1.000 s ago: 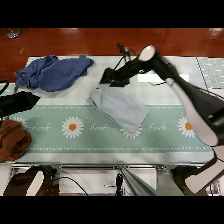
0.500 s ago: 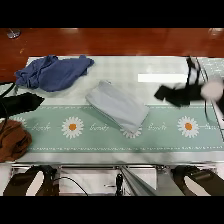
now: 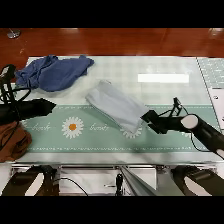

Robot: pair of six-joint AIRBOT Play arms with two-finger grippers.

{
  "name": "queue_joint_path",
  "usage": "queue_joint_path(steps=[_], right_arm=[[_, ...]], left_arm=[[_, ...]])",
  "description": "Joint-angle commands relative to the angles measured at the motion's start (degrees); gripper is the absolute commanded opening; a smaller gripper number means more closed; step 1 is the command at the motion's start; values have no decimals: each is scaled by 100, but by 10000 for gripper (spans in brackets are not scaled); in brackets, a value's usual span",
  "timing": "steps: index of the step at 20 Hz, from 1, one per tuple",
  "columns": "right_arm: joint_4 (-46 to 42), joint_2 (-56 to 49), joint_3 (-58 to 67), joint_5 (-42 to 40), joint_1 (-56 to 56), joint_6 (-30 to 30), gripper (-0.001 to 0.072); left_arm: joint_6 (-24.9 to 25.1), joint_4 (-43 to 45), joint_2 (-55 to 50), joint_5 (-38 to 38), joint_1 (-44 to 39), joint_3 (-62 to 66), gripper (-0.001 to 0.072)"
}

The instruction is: Fold the shirts.

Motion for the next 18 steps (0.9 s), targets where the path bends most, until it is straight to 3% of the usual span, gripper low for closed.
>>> queue_joint_path(steps=[1, 2, 4, 5, 8, 13, 18], right_arm=[[811, -1049, 584, 544, 11, -1106, 617], [868, -1335, 813, 748, 11, -1340, 557], [1209, -1733, 1281, 1185, 17, -2085, 151], [1401, -1853, 1587, 1362, 46, -2566, 28], [815, -1945, 2990, 1784, 92, -2542, 27], [-1305, -1952, 5941, 3008, -238, -1357, 27], [-1397, -1950, 7455, 4179, -1316, -1027, 27]], left_arm=[[-2, 2, 0, 85, -76, -35, 16], [-2, 2, 0, 87, -76, -35, 16], [-2, 2, 0, 87, -76, -35, 16], [-2, 2, 0, 94, -76, -35, 16], [-2, 4, 0, 173, -76, -35, 17], [-2, 2, 0, 271, -79, -35, 17], [-2, 2, 2, 269, -79, -35, 17]])
